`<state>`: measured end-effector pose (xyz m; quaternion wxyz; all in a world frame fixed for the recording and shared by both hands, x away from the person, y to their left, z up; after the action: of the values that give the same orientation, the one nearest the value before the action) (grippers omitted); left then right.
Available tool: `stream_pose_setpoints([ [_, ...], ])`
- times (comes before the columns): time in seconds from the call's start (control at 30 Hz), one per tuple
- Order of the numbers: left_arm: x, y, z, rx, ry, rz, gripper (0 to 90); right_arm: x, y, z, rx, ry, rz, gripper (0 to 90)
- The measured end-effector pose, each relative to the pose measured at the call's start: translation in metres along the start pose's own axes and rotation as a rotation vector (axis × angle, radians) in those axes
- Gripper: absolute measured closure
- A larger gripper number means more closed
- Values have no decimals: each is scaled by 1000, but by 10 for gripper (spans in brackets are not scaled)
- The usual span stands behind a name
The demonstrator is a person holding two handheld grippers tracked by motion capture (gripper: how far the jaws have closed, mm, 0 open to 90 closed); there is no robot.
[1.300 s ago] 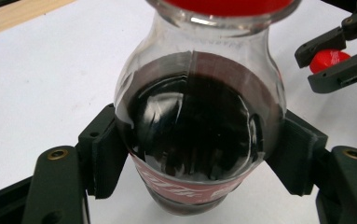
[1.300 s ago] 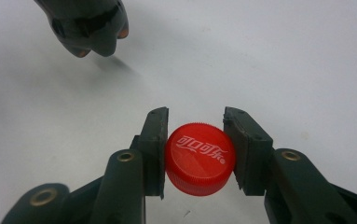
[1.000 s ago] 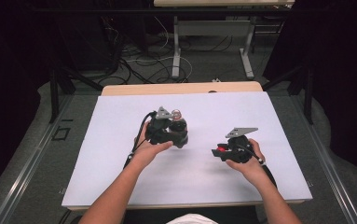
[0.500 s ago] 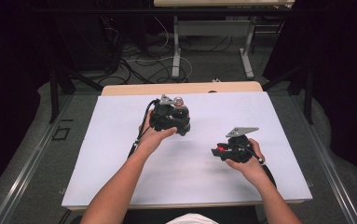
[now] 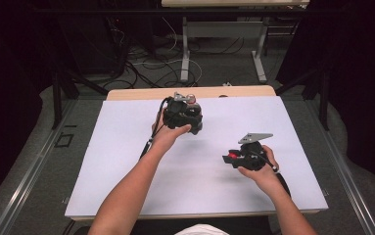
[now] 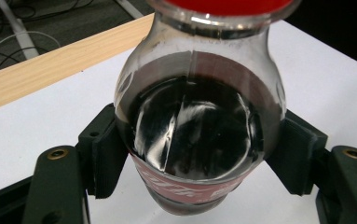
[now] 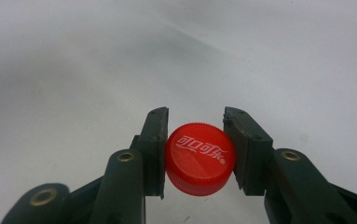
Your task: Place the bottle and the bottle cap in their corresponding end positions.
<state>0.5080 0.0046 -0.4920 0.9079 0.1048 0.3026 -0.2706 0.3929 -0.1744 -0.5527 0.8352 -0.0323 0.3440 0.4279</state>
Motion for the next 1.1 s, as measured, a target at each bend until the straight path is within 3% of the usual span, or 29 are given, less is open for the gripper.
stream_pose_setpoints([
  [0.4, 31, 11, -10, -26, 35, 61, 300, 0, -3, -1, 5, -3, -2, 610],
  [0.6, 37, 6, -16, -36, 47, 49, 300, 1, -4, -1, -3, -6, 1, 610],
  [0.8, 36, -4, -24, -21, 56, 28, 300, 0, -3, -2, 10, 9, 1, 610],
  [1.1, 34, -8, -36, -11, 59, 21, 299, 1, -4, -2, 10, -1, 1, 611],
])
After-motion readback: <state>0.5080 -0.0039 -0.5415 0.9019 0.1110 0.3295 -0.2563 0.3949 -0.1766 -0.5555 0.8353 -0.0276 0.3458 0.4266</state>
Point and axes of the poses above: each handheld gripper's, and its own axes: x roughly forward along the jaws, z roughly out of its top, y roughly to its left, the point moved 7 cm from there along x, roughly forward along the jaws, and after that the axes turned 9 degrees about z, right-handed, at the moved point
